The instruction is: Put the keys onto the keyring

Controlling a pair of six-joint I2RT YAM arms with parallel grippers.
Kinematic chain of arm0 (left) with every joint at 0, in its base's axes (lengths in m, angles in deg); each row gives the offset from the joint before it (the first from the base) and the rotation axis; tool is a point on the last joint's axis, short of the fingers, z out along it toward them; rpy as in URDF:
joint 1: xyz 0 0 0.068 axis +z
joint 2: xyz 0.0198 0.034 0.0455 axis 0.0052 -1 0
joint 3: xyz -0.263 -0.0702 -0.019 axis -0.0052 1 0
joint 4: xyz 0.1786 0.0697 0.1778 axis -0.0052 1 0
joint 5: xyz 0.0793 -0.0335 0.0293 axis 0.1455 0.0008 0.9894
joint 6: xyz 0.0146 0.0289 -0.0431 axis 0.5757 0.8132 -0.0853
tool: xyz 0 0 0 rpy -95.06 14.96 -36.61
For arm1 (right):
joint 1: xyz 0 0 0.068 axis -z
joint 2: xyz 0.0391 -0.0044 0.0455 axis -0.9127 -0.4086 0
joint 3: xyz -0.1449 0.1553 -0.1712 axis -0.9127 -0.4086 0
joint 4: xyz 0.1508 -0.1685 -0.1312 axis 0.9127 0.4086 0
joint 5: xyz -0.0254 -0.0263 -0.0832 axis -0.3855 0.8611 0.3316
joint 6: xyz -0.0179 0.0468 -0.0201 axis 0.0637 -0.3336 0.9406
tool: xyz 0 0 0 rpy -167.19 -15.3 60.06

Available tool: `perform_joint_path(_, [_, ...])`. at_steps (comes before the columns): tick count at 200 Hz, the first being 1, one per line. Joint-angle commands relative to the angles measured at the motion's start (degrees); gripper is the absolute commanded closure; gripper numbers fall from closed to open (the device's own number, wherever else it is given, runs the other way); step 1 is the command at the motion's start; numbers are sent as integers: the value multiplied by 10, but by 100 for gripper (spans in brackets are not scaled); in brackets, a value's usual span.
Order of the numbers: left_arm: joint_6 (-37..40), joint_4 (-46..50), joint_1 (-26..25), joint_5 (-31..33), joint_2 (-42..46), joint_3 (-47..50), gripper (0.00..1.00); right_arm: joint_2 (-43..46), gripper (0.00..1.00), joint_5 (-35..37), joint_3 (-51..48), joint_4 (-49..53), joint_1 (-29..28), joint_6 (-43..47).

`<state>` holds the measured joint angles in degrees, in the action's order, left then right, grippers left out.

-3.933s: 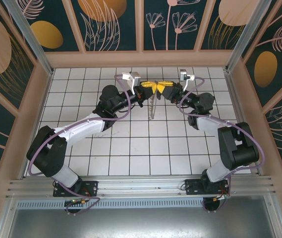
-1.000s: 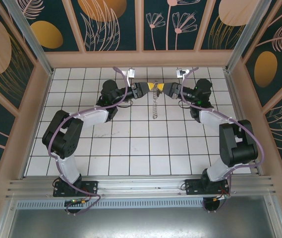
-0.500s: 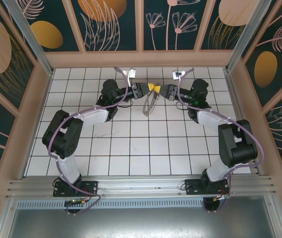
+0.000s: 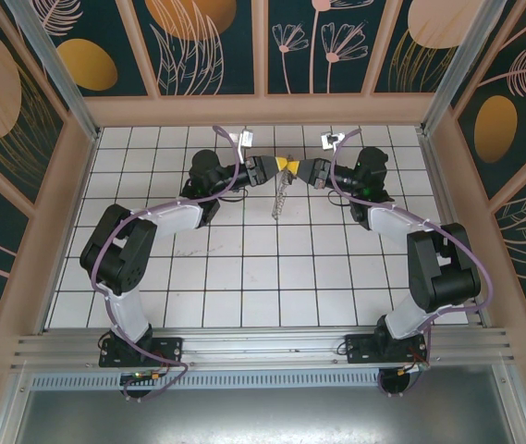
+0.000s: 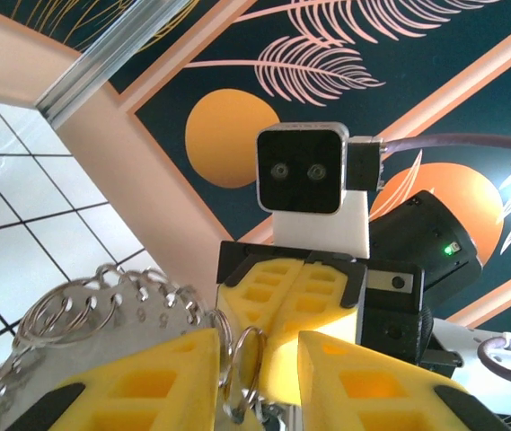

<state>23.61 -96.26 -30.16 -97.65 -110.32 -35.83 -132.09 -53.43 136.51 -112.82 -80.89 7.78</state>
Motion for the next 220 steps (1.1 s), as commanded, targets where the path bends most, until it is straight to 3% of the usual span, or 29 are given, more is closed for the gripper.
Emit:
perform_joint_path(1, [6,-24,6,-12,6,5,72,10,100,6,19,-20,-2,2])
perform_joint_path(72, [0,-38,5,-11,-1,-1,79,9,100,1,15,-22,-2,3])
perform_joint_path(150, [-8,-53,6,-24,-3,-11,100,8,100,1,14,-28,-2,-1])
perform_joint_path(181, [-11,-70,5,-25,-2,-8,100,6,100,1,20,-34,-2,-7])
perform_joint_path(203, [-20,-84,5,-9,2,-3,100,21,71,15,9,-31,9,-6])
perform_joint_path(220, [-29,-90,6,1,3,-3,100,45,62,32,-16,-33,25,-7])
